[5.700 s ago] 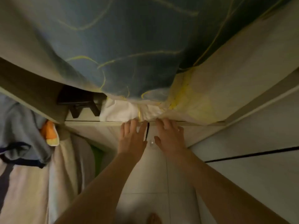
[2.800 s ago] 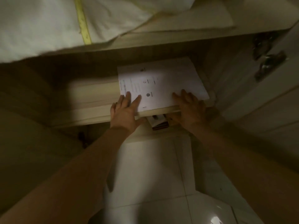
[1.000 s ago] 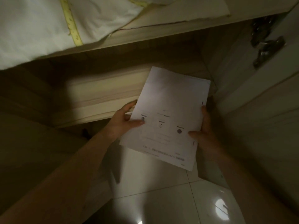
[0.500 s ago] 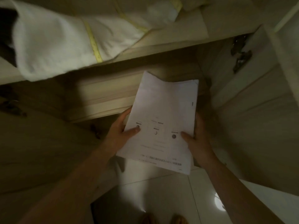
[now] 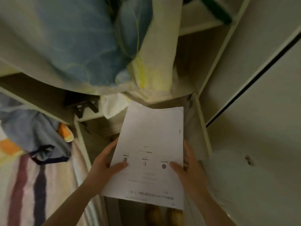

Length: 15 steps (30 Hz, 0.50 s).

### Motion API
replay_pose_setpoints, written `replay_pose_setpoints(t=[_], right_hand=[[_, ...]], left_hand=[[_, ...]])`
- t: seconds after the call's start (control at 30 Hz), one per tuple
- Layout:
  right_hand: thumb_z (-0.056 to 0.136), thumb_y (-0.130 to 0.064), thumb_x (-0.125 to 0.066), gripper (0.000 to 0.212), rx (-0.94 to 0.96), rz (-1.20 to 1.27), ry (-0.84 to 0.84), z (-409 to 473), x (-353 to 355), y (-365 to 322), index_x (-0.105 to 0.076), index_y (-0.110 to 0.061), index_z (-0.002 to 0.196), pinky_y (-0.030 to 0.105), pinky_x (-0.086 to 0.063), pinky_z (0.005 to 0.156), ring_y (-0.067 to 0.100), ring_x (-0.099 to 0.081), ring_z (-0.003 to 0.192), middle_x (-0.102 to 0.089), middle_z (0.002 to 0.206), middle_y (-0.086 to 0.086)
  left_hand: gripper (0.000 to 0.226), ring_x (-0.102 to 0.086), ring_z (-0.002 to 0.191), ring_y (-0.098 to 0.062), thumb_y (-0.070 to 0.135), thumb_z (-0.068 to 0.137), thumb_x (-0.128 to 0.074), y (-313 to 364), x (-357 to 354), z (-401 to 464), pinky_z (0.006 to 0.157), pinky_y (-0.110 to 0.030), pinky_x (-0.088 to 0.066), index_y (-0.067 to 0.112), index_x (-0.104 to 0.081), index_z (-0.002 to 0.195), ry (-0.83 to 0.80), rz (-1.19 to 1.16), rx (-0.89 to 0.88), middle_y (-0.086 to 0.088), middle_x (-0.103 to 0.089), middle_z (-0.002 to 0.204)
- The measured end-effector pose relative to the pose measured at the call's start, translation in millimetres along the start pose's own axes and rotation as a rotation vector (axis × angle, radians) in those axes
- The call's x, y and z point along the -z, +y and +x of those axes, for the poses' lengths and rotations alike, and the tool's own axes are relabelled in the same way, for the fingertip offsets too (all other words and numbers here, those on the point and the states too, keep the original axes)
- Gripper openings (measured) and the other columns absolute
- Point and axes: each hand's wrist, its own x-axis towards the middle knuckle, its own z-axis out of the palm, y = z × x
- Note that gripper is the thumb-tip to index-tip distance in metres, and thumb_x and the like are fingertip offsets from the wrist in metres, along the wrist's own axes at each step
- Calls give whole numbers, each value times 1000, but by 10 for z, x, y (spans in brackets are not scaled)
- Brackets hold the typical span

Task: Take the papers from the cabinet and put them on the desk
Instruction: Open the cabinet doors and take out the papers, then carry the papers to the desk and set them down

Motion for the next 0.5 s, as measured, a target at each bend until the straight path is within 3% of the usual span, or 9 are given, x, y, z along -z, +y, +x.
replay_pose_setpoints(t=[0.07, 0.2, 0.27, 0.33, 0.4, 0.5], right_hand=[[83, -5, -65, 73, 7, -14, 20, -298, 77, -269, -32, -41, 137, 25, -60, 69, 7, -67, 96, -64, 119, -7], [85, -3, -63, 67, 38, -4, 100, -798, 365, -750, -35, -30, 139, 47, -56, 88, 22, -64, 107, -61, 128, 4], [84, -1, -63, 63, 69, 8, 143, -1081, 532, -931, -40, -35, 133, 42, -56, 89, 22, -63, 109, -61, 128, 5], [84, -1, -63, 65, 123, 2, 192, -1405, 696, -1042, -40, -38, 132, 26, -57, 82, 11, -63, 107, -63, 125, -2], [84, -1, -63, 64, 158, 20, 251, -1749, 848, -1106, -40, -31, 136, 13, -55, 70, -3, -65, 98, -66, 117, -16], [85, 0, -62, 59, 188, 54, 394, -2360, 1022, -1089, -43, -30, 132, 12, -54, 65, -5, -67, 91, -68, 100, -35]], left_hand=[[71, -67, 95, -10, 21, 76, -72, 244, 21, -289, 71, -29, -57, 53, -37, 128, 2, 15, -20, 17, -67, 108], [71, -66, 87, 3, 13, 80, -67, 715, -94, -747, 56, -12, -53, 58, -34, 124, 2, 30, -105, 32, -67, 96], [70, -66, 81, 5, 14, 80, -67, 908, -199, -955, 51, -13, -51, 57, -33, 123, -9, 30, -127, 33, -68, 91], [71, -65, 76, 1, 16, 78, -69, 1103, -322, -1177, 55, -12, -47, 51, -34, 129, -21, 57, -169, 25, -68, 91], [70, -64, 74, 2, 12, 77, -71, 1234, -430, -1377, 51, -10, -48, 44, -38, 130, -52, 68, -206, 22, -63, 96], [70, -68, 76, -8, 10, 75, -72, 1280, -619, -1649, 60, -19, -53, 40, -43, 131, -162, 105, -255, 18, -66, 96]])
